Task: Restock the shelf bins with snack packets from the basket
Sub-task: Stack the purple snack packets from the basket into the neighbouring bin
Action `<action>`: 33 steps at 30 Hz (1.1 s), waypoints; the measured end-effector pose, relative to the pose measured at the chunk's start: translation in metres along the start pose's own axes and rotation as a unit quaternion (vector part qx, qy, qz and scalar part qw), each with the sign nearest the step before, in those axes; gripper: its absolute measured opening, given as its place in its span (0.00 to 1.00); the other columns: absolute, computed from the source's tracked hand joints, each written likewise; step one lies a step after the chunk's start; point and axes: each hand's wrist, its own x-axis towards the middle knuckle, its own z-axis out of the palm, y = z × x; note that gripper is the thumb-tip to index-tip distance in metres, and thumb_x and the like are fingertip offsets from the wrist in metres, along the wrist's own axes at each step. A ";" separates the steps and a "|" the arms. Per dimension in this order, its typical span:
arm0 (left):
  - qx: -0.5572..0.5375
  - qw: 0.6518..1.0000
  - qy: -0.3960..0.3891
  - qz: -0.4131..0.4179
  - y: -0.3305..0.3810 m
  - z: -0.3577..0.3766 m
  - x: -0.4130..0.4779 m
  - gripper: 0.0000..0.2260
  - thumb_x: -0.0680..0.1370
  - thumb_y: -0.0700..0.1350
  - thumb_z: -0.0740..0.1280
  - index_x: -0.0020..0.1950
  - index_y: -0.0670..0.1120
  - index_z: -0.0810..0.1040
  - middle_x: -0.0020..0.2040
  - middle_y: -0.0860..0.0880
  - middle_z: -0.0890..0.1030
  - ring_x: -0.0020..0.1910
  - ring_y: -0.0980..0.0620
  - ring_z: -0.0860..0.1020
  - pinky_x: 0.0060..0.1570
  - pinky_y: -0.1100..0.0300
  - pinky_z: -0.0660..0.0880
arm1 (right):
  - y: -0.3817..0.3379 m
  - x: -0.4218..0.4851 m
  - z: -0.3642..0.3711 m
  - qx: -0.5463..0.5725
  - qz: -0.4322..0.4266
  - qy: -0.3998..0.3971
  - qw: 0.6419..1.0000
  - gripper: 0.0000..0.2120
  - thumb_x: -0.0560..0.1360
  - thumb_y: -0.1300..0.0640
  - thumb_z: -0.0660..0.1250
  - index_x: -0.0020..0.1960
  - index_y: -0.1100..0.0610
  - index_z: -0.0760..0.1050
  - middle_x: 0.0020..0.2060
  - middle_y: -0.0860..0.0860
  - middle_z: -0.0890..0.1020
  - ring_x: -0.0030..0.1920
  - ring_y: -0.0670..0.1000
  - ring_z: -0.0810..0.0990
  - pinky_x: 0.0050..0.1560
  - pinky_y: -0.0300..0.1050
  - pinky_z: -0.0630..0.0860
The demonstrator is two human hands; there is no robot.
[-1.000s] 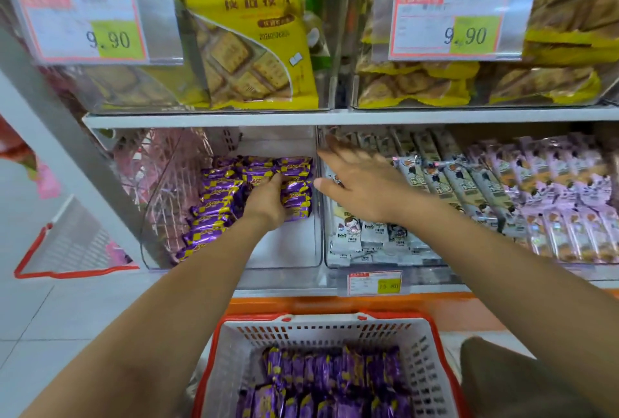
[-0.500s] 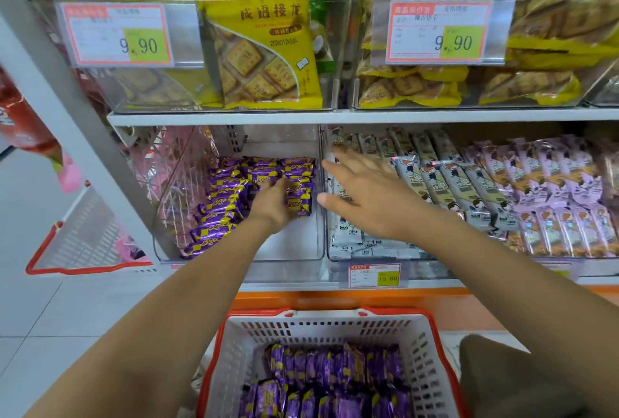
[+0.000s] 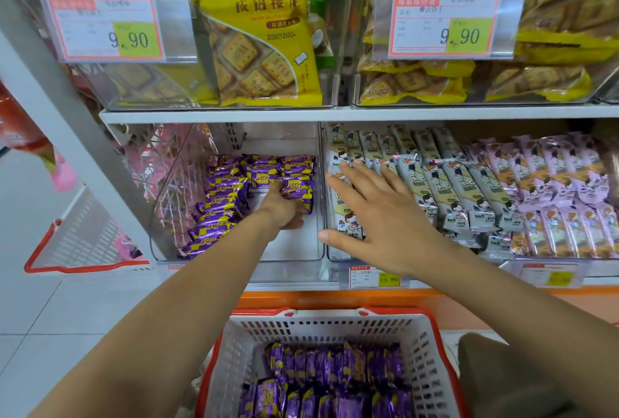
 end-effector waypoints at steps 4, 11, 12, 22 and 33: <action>-0.015 1.000 -0.005 0.001 -0.002 0.003 0.003 0.36 0.77 0.34 0.67 0.78 0.50 0.52 0.48 0.41 0.76 0.36 0.47 0.74 0.40 0.55 0.78 | 0.001 0.006 0.008 -0.008 0.000 0.039 0.999 0.43 0.73 0.27 0.42 0.79 0.53 0.54 0.78 0.55 0.56 0.78 0.54 0.53 0.76 0.57 0.47; 0.002 1.000 0.002 0.025 -0.012 0.005 0.007 0.33 0.77 0.33 0.65 0.77 0.49 0.55 0.40 0.44 0.73 0.31 0.50 0.67 0.32 0.58 0.68 | 0.001 -0.009 0.012 -0.028 -0.037 0.099 0.994 0.38 0.73 0.31 0.55 0.73 0.55 0.68 0.73 0.55 0.67 0.75 0.56 0.62 0.73 0.58 0.53; 0.004 0.999 0.005 0.034 -0.013 0.005 0.007 0.32 0.78 0.33 0.65 0.77 0.48 0.55 0.39 0.46 0.73 0.31 0.50 0.66 0.32 0.58 0.67 | 0.002 -0.012 0.015 -0.048 -0.047 0.103 0.992 0.36 0.72 0.34 0.57 0.73 0.55 0.68 0.73 0.56 0.68 0.74 0.56 0.63 0.72 0.57 0.54; 0.005 0.999 0.039 0.019 -0.008 0.007 0.007 0.37 0.77 0.42 0.67 0.78 0.40 0.49 0.64 0.38 0.73 0.64 0.41 0.73 0.67 0.46 0.70 | 0.009 -0.016 0.029 -0.082 -0.060 0.134 0.986 0.33 0.75 0.41 0.58 0.76 0.56 0.63 0.74 0.56 0.66 0.75 0.56 0.61 0.72 0.58 0.57; -0.067 0.997 0.024 0.024 -0.011 0.010 0.009 0.17 0.78 0.36 0.64 0.40 0.52 0.60 0.49 0.43 0.70 0.49 0.48 0.69 0.52 0.54 0.69 | 0.011 -0.016 0.031 -0.085 -0.060 0.134 0.986 0.33 0.75 0.42 0.58 0.76 0.56 0.62 0.74 0.56 0.65 0.75 0.56 0.60 0.73 0.58 0.57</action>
